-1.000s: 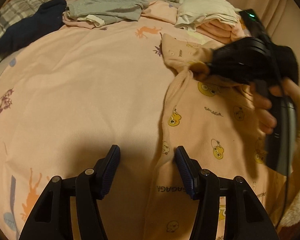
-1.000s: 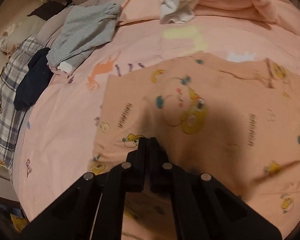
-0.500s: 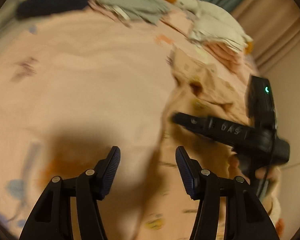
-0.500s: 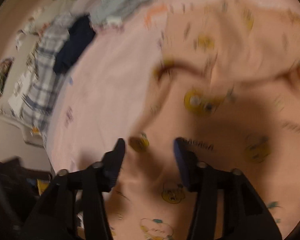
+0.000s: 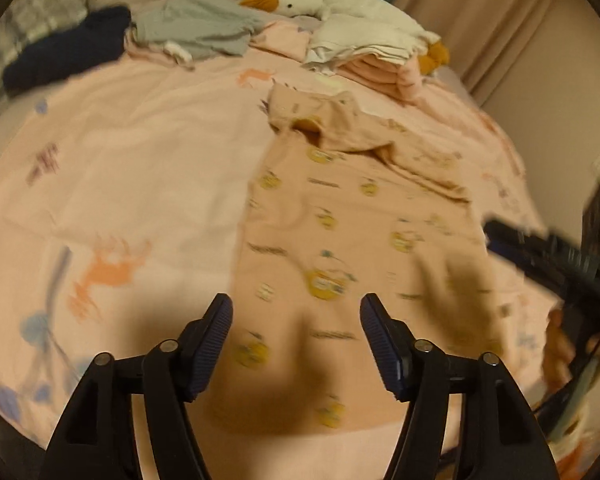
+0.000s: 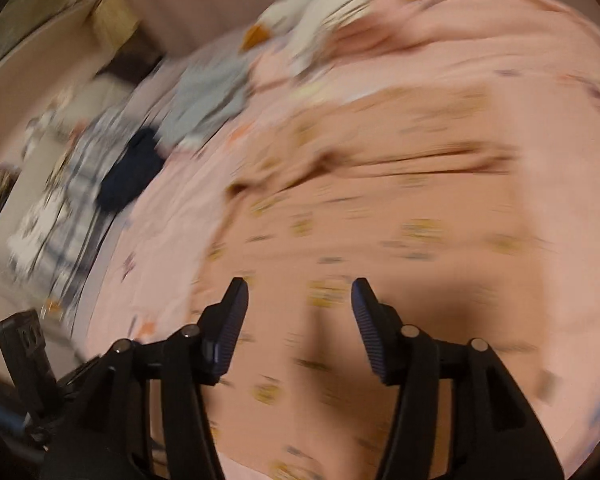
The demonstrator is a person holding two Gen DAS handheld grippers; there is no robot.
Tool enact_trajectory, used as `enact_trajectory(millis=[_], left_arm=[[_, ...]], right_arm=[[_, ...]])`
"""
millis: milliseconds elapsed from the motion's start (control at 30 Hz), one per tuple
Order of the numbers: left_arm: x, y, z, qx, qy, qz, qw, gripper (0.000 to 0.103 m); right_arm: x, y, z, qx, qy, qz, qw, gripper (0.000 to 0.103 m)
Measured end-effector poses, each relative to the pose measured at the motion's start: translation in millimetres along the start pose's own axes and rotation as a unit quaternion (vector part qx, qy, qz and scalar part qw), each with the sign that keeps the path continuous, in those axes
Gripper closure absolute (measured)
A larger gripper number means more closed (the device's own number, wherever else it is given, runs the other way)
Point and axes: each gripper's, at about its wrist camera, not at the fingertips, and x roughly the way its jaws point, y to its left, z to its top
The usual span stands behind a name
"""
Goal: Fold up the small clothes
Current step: 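Lift the onesie hem with the right tool and fold it toward the collar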
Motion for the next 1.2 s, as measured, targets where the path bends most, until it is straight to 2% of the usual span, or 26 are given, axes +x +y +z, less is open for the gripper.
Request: enact_trajectory(millis=[67, 133, 233, 300, 400, 467, 600, 733, 767, 800, 833, 900, 933, 967, 1000, 1067, 1100, 1200], left_arm=[[-3, -2, -8, -0.019, 0.002, -0.014, 0.9997, 0.033], [-8, -4, -16, -0.027, -0.007, -0.02, 0.9994, 0.033], [-15, -3, -28, -0.042, -0.016, -0.02, 0.9988, 0.033], [-15, 2, -36, -0.062, -0.01, -0.033, 0.9975, 0.033], [-7, 6, -53, -0.092, 0.006, -0.048, 0.9946, 0.033], [0, 6, -64, -0.099, 0.015, -0.053, 0.9935, 0.033], [14, -9, -77, -0.092, 0.02, -0.102, 0.9904, 0.033], [21, -25, -78, -0.083, 0.022, -0.132, 0.9876, 0.033], [22, -26, -78, -0.087, 0.025, -0.143, 0.9856, 0.033], [24, -26, -79, -0.093, 0.031, -0.17, 0.9805, 0.033], [27, -26, -80, -0.1, 0.045, -0.2, 0.9737, 0.033], [37, -24, -82, -0.124, 0.094, -0.258, 0.9537, 0.033], [40, -23, -85, -0.136, 0.111, -0.271, 0.9466, 0.033], [40, -22, -85, -0.138, 0.114, -0.274, 0.9448, 0.033], [38, -22, -84, -0.129, 0.106, -0.262, 0.9504, 0.033], [36, -22, -84, -0.113, 0.085, -0.203, 0.9689, 0.033], [36, -19, -84, -0.121, 0.075, -0.19, 0.9715, 0.033], [43, -10, -83, -0.139, 0.071, -0.228, 0.961, 0.033]], right_arm=[[-22, -27, -11, 0.041, -0.008, -0.017, 0.999, 0.043], [-46, -55, -28, 0.091, -0.017, 0.003, 0.996, 0.031], [-69, -81, -53, 0.135, -0.022, 0.024, 0.99, 0.029], [-81, -90, -69, 0.151, -0.028, 0.022, 0.988, 0.029], [-92, -93, -93, 0.171, -0.035, 0.022, 0.984, 0.028], [-90, -94, -107, 0.189, -0.023, 0.021, 0.981, 0.028], [-86, -93, -132, 0.221, -0.006, 0.047, 0.974, 0.028], [-68, -85, -148, 0.234, 0.019, 0.076, 0.969, 0.028], [-64, -83, -151, 0.237, 0.024, 0.077, 0.968, 0.028], [-60, -81, -153, 0.238, 0.026, 0.078, 0.968, 0.028], [-57, -81, -154, 0.24, 0.028, 0.075, 0.967, 0.028], [-54, -83, -156, 0.25, 0.03, 0.071, 0.965, 0.028], [-53, -85, -158, 0.255, 0.03, 0.071, 0.964, 0.028], [-53, -86, -159, 0.258, 0.031, 0.071, 0.963, 0.028], [-53, -87, -160, 0.262, 0.031, 0.069, 0.962, 0.028], [-53, -87, -160, 0.263, 0.028, 0.065, 0.962, 0.028], [-53, -87, -160, 0.263, 0.026, 0.063, 0.962, 0.028], [-51, -87, -162, 0.27, 0.017, 0.06, 0.961, 0.028]])
